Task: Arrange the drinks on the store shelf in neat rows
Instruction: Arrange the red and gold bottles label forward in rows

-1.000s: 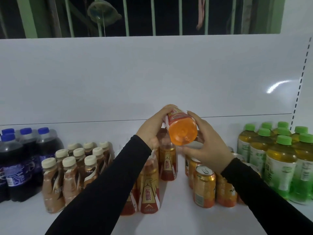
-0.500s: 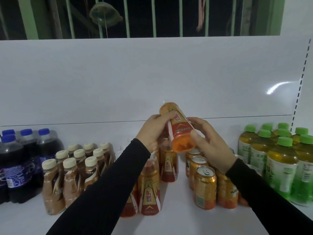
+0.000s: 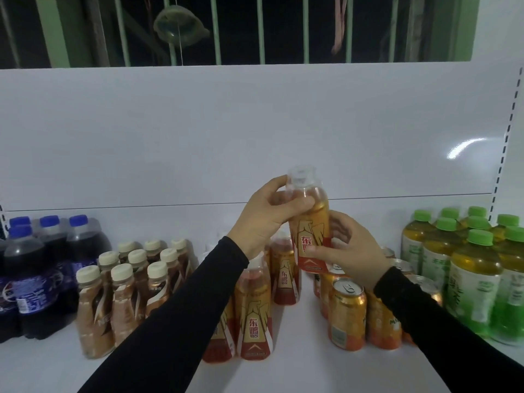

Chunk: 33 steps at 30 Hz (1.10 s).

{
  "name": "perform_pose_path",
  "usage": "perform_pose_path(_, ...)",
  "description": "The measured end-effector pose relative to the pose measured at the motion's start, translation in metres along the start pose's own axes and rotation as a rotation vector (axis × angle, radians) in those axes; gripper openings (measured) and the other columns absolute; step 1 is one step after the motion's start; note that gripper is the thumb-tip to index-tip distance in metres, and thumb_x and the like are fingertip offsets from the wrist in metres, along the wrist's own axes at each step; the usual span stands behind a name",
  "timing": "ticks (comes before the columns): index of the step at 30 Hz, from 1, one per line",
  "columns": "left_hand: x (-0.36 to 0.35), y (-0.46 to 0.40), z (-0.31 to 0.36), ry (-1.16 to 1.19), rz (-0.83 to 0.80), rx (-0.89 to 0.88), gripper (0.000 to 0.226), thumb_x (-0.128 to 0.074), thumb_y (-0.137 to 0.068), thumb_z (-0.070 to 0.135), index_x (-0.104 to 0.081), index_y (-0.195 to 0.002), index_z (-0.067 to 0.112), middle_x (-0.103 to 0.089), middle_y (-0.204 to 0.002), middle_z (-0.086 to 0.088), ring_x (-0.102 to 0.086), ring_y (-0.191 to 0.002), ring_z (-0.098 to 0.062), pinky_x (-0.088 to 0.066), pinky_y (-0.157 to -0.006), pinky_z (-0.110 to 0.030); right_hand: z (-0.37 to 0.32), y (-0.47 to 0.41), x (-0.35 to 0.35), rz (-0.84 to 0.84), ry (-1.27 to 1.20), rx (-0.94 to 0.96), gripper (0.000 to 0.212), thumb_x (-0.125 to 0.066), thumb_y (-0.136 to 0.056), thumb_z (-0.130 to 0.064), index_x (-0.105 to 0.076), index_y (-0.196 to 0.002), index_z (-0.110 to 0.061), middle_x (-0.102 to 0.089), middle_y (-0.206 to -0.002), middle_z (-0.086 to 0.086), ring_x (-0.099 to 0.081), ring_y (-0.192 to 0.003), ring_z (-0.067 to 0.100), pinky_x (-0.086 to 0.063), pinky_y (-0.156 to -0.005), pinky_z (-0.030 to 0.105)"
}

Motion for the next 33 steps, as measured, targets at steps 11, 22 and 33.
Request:
perform_pose_path(11,0.004,0.012,-0.007,-0.113,-0.126,-0.067,0.061,-0.079,-0.075,-0.008,-0.059,-0.127,0.015,-0.07,-0.123,-0.001,-0.063,-0.119,-0.012,-0.052,-0.097,-0.027,0.017,-0.001,0.001,0.152,0.16,0.125,0.073,-0.086,-0.071,-0.017,-0.041,-0.113,-0.056,-0.055,-0.117,-0.025,-0.053,-0.11,-0.006,-0.046,-0.084,0.013)
perform_pose_path(22,0.016,-0.015,0.035,-0.394,-0.139,-0.106,0.034,-0.079,-0.084,0.022,-0.068,-0.117,0.024,-0.072,-0.116,0.007,-0.068,-0.103,-0.011,-0.054,-0.089,-0.026,0.02,0.005,-0.006,-0.131,0.023,-0.004,0.061,-0.079,-0.077,-0.024,-0.048,-0.127,-0.039,-0.068,-0.112,-0.021,-0.06,-0.108,-0.007,-0.048,-0.081,0.006)
perform_pose_path(33,0.016,-0.038,0.022,-0.771,-0.271,0.055,0.044,-0.082,-0.082,0.025,-0.067,-0.123,0.016,-0.063,-0.116,0.011,-0.069,-0.097,-0.013,-0.06,-0.082,-0.027,0.046,-0.011,-0.013,-0.362,0.426,-0.111,0.08,-0.069,-0.072,-0.068,-0.035,-0.141,-0.045,-0.053,-0.129,-0.029,-0.051,-0.119,-0.004,-0.043,-0.101,0.022)
Point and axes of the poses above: each hand's wrist, its own y-axis away from the middle knuckle, its own x-axis out of the back of the hand, z = x × y, the point moved 4 cm from there along -y, towards the middle knuckle
